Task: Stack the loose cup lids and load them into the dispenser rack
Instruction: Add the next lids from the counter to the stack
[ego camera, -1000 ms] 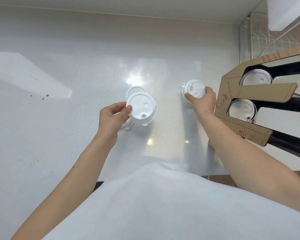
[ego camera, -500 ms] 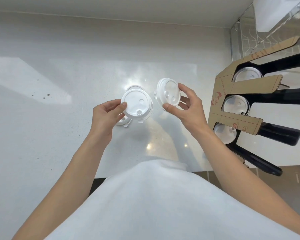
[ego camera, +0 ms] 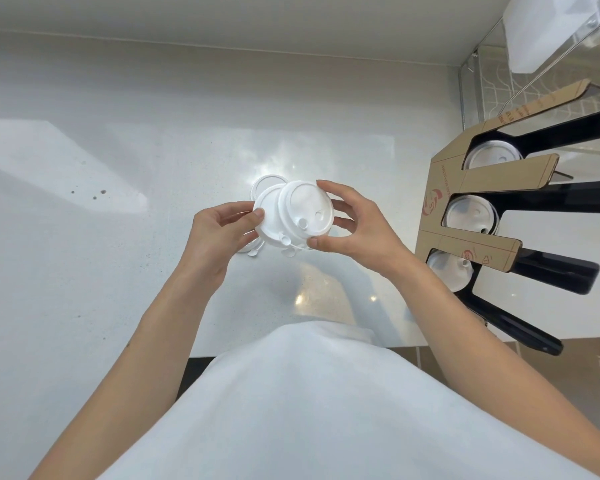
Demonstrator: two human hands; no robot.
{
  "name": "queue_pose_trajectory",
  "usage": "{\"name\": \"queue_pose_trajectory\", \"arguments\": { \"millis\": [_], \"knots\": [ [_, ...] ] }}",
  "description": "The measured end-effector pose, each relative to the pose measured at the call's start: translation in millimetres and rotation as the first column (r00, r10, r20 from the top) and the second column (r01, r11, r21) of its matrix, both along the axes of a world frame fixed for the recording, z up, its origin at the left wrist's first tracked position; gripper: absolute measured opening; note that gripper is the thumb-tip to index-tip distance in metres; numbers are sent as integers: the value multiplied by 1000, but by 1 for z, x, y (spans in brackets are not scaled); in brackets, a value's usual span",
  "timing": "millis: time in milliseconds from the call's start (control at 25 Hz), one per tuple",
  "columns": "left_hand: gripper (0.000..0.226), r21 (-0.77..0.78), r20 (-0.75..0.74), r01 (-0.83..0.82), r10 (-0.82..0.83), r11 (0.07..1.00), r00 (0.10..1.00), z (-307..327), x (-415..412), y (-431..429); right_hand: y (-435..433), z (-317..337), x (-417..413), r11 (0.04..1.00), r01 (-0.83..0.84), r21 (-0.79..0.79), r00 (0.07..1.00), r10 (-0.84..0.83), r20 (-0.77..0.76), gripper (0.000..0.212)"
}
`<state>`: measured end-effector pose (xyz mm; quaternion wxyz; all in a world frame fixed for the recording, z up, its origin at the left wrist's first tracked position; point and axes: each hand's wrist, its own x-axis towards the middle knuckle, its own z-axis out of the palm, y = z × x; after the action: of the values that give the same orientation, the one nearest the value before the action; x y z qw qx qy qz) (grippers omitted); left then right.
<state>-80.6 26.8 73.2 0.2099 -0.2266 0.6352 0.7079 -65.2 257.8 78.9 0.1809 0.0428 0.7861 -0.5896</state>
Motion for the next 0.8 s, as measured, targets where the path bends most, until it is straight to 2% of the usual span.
{"name": "queue_pose_trajectory", "arguments": {
  "millis": [160, 320, 440, 560, 640, 800],
  "knots": [
    [33, 2, -7, 9, -9, 1000, 1000, 2, -1, 2, 0, 7, -1, 993, 15, -120, 997, -6, 72, 80],
    [34, 13, -5, 19, -19, 1000, 1000, 2, 1, 4, 1, 6, 4, 989, -23, -147, 995, 37, 94, 78],
    [31, 15, 3, 26, -26, 1000, 1000, 2, 1, 5, -1, 6, 4, 975, 27, -218, 992, 1, 124, 60],
    [24, 21, 21, 26, -26, 999, 999, 4, 2, 7, -5, 5, 4, 976, 112, -186, 990, -95, 99, 43],
    [20, 20, 30, 21, -22, 1000, 999, 5, 3, 8, -6, 3, 4, 981, 130, -147, 989, -119, 85, 43],
    [30, 16, 34, 24, -24, 1000, 999, 3, 4, 8, -4, 2, 3, 972, 196, -127, 974, -178, 138, 48]
  ]
}}
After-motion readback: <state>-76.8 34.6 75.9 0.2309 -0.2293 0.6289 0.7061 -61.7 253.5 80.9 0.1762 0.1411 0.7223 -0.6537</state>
